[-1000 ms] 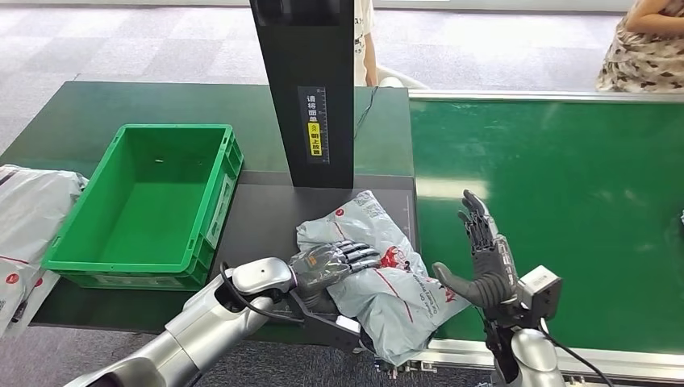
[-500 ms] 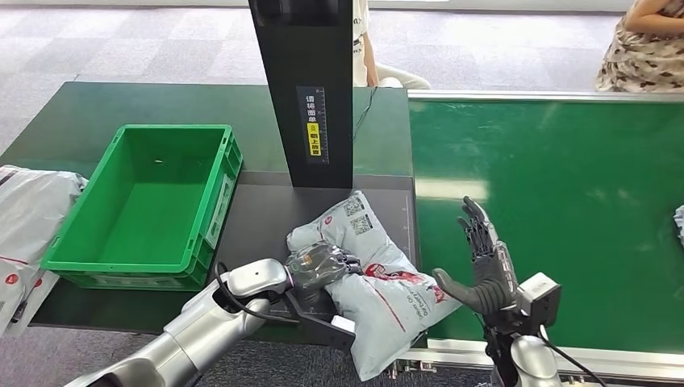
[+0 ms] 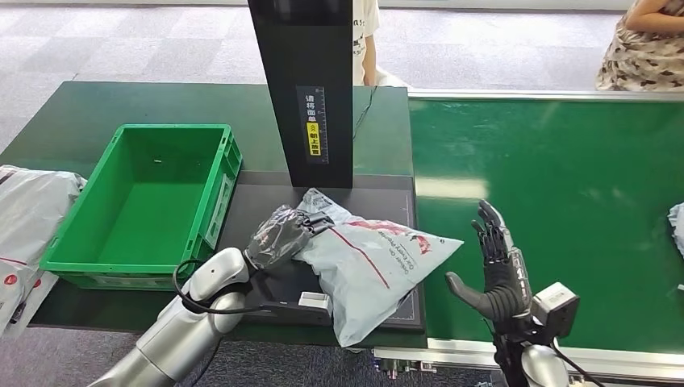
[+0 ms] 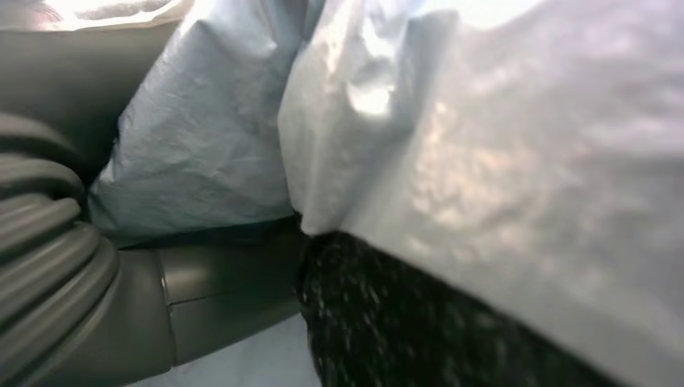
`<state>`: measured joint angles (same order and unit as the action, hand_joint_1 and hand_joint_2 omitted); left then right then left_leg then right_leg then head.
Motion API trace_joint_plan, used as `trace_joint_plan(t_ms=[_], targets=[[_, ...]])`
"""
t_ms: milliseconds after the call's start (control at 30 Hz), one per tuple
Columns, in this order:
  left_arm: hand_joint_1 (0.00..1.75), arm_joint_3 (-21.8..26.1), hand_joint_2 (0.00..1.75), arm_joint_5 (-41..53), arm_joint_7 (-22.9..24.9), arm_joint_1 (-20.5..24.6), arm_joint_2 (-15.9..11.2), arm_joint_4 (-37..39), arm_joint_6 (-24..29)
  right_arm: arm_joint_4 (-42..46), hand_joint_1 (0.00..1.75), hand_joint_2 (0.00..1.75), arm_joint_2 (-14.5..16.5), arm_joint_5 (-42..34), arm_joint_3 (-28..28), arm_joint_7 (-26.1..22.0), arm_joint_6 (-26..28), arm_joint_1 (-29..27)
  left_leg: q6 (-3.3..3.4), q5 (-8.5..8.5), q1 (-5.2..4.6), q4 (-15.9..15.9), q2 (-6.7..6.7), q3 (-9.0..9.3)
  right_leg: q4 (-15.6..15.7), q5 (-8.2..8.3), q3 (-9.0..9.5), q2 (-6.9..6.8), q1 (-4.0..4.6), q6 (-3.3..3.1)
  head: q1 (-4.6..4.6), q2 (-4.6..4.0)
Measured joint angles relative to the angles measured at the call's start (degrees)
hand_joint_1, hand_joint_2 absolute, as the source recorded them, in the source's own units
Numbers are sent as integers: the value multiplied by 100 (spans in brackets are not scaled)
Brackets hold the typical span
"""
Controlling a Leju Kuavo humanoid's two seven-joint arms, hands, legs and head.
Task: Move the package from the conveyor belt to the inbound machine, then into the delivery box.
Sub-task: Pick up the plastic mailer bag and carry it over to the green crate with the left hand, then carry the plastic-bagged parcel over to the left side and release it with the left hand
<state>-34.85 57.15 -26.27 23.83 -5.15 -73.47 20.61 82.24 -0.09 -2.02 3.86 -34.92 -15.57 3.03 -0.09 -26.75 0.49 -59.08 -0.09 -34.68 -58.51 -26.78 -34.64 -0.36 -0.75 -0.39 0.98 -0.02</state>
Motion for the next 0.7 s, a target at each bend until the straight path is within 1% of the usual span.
trace_joint_plan(t_ms=[100,200,333,467,567,633,700], targets=[[175,326,175,235,165,-120,-21,-363,442,74,0,175,0,-5,-42,9,22,-54,0,0,0,0,1,0,1,0,0,1,0,0,-1,0],[175,660,175,617,434,-227,-35,-653,853,140,0,175,0,-2,-68,19,46,-103,0,0,0,0,1,0,0,0,0,0,0,0,-1,0],[175,1137,175,1078,806,-326,-60,-822,1389,199,0,175,2,26,-92,22,105,-169,0,0,0,0,1,0,0,0,0,0,0,0,-2,0],[175,1606,175,1417,1301,-320,-104,-749,1729,204,0,175,15,108,-104,19,123,-187,-1,0,1,0,2,1,-1,0,-2,1,1,0,-1,0],[175,1989,175,1518,1614,-211,-121,-525,1856,204,0,175,41,121,-104,33,132,-181,-1,1,2,0,2,1,-2,0,-2,2,2,-1,0,0],[175,2247,175,1492,1725,-96,-123,-327,1880,204,0,175,56,128,-104,64,137,-174,-1,1,1,0,2,1,-3,0,-2,2,1,-1,-1,0],[175,2538,175,1359,1703,22,-121,-109,1886,204,0,175,64,128,-104,105,134,-167,-1,2,1,0,4,1,-3,1,-2,3,1,-1,-2,0]])
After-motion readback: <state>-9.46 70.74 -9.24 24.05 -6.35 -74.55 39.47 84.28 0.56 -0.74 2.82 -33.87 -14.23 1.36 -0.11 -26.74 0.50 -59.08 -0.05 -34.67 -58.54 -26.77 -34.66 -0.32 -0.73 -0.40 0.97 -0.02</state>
